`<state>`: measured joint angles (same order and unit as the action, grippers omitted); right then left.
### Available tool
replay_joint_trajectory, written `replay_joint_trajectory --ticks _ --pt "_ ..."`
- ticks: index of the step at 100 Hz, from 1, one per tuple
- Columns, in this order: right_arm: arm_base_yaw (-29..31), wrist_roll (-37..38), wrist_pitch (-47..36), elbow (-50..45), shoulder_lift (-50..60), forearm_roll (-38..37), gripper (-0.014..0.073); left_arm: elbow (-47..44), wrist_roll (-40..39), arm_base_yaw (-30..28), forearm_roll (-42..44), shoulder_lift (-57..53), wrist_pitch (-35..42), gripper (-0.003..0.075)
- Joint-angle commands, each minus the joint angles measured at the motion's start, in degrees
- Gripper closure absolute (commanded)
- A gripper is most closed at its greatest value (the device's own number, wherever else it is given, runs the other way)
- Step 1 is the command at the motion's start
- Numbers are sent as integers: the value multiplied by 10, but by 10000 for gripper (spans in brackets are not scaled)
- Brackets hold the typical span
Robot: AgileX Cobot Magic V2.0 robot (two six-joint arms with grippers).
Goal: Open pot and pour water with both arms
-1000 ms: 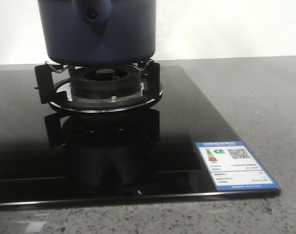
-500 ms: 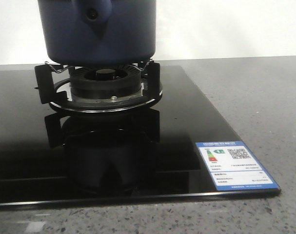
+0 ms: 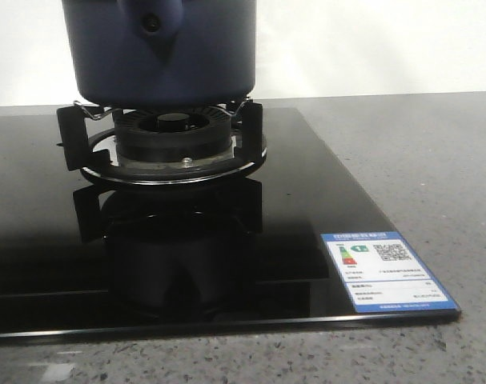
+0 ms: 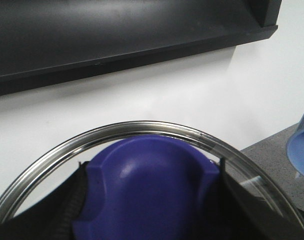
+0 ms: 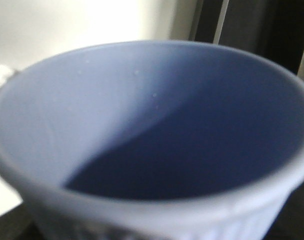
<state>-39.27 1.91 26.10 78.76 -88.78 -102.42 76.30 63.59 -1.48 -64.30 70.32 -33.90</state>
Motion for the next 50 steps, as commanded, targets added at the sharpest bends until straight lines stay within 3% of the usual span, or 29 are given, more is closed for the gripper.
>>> replay_joint_trajectory --ticks 1,27,38,50 --pt "0 48 22 22 24 -38 276 23 -4 0 -38 -18 26 353" --pt "0 296 85 22 27 1 276 23 -4 0 -38 -18 26 353" --pt "6 356 98 22 35 66 276 23 -4 0 -38 -18 26 353" --pt "35 421 51 21 61 147 276 23 -4 0 -38 -18 26 353"
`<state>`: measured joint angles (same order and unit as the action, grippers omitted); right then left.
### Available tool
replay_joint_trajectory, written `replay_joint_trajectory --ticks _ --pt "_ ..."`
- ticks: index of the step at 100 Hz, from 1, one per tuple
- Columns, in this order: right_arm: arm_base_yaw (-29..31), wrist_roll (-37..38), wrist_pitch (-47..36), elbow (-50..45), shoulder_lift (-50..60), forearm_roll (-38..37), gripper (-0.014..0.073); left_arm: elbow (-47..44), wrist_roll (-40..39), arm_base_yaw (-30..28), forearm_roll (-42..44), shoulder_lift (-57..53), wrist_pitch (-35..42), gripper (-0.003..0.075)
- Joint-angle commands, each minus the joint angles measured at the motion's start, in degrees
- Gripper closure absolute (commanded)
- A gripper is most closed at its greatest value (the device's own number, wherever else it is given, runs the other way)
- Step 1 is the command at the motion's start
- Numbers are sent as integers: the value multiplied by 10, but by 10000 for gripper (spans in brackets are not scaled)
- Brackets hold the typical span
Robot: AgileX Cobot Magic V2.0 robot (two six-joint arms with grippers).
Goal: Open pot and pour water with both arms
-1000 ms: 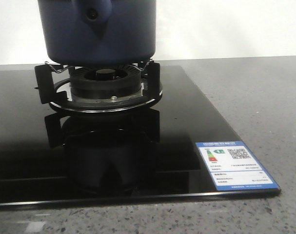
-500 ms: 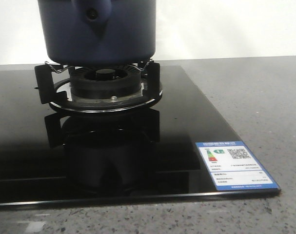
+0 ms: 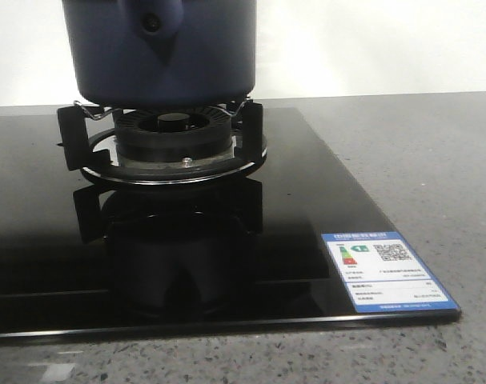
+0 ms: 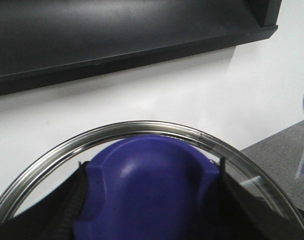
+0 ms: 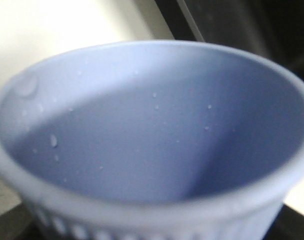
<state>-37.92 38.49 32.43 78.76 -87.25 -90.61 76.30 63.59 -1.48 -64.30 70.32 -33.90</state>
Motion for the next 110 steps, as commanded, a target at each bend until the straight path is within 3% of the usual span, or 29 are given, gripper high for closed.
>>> replay_joint_trajectory --ticks 1,28,41,56,71,85,110 --pt "27 60 -19 21 49 37 276 23 -4 0 -38 -18 26 353" --pt "139 205 -110 -48 120 60 276 23 -4 0 -38 -18 31 353" --pt "237 308 -255 -122 157 58 276 23 -4 0 -38 -18 31 353" --pt "350 343 -426 -192 177 62 276 23 -4 0 -38 -18 31 353" --pt "455 340 -556 -266 175 122 276 23 -4 0 -38 -18 30 353" --pt "530 267 -672 -325 150 204 276 23 -4 0 -38 -18 30 353" --pt "552 148 -757 -349 59 270 276 23 -4 0 -38 -18 30 353"
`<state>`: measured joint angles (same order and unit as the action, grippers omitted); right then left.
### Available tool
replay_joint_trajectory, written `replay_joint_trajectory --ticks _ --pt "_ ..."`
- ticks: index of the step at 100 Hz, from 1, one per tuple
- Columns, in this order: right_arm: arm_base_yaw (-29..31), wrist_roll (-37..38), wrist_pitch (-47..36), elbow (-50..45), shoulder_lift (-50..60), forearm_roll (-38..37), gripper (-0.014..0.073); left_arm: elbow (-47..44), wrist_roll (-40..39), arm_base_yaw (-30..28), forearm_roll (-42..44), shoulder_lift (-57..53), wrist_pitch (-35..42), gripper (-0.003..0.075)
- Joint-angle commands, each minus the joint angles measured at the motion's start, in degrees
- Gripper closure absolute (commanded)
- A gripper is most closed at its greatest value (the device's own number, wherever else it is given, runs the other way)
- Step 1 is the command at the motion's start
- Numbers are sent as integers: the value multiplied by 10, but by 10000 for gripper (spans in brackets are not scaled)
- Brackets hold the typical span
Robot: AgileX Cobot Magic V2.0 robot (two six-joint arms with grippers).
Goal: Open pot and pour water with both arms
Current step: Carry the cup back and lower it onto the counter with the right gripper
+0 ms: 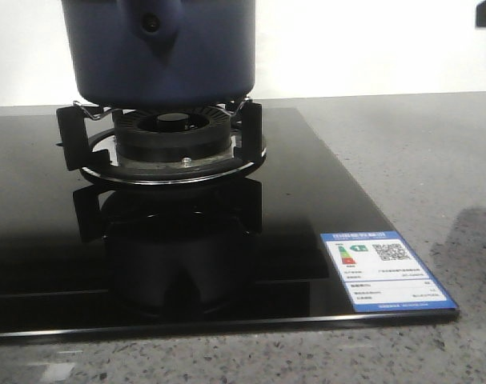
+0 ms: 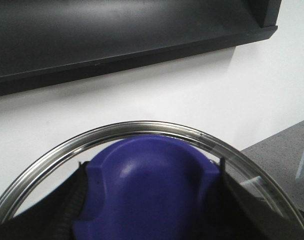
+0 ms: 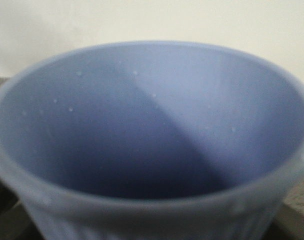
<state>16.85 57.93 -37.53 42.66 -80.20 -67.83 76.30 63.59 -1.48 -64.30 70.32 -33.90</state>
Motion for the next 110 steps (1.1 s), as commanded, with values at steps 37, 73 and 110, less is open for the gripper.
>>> replay_joint_trajectory --ticks 37,73,110 --pt "5 -165 -126 12 -114 138 276 22 -4 0 -38 -18 30 353" --pt "5 -169 -128 12 -140 138 276 22 -4 0 -38 -18 30 353" --pt "5 -169 -104 12 -140 138 55 22 -4 0 -38 -18 30 353"
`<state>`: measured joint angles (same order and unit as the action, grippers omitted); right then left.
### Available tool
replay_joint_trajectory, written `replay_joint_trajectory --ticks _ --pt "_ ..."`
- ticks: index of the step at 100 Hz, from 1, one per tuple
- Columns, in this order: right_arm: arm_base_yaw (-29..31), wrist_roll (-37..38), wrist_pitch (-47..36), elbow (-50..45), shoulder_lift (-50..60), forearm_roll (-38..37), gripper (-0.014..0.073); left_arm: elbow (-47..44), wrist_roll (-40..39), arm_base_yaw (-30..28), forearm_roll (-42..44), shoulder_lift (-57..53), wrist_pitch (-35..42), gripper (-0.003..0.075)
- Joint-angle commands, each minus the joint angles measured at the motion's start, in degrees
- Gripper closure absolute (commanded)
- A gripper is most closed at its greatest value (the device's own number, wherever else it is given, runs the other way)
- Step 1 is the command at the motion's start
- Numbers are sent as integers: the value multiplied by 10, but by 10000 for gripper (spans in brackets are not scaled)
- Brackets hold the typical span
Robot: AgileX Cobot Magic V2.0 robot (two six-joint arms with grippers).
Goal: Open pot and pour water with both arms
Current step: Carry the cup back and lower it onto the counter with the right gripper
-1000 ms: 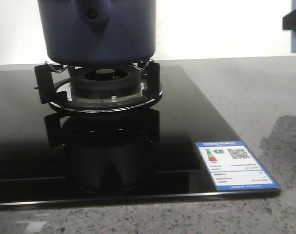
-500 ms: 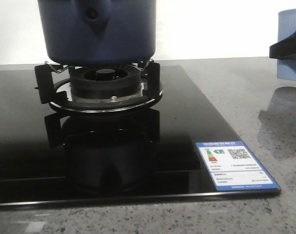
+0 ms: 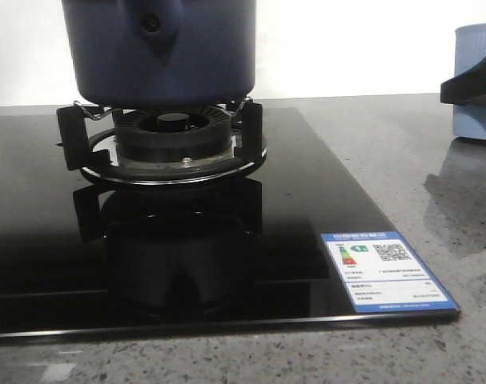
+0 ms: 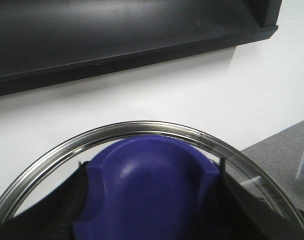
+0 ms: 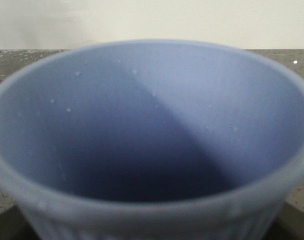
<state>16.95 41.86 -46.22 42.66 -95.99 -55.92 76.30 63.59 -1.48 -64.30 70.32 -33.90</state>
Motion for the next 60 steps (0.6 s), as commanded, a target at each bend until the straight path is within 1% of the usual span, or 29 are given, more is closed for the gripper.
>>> replay_joint_trajectory --ticks 1,8,22,33,43,60 --pt "4 -8 -17 12 17 19 28 22 -4 0 -38 -18 30 353" --pt "4 -8 -24 12 17 19 -73 22 -4 0 -38 -18 30 353" --pt "4 -5 -39 12 20 14 -55 22 -4 0 -38 -18 29 353" --pt "4 8 -24 12 32 -15 -55 22 -4 0 -38 -18 28 353" --pt "4 34 4 12 51 -41 -55 22 -4 0 -38 -18 28 353" --pt "4 94 27 12 84 -108 -55 22 -4 0 -38 -18 28 353"
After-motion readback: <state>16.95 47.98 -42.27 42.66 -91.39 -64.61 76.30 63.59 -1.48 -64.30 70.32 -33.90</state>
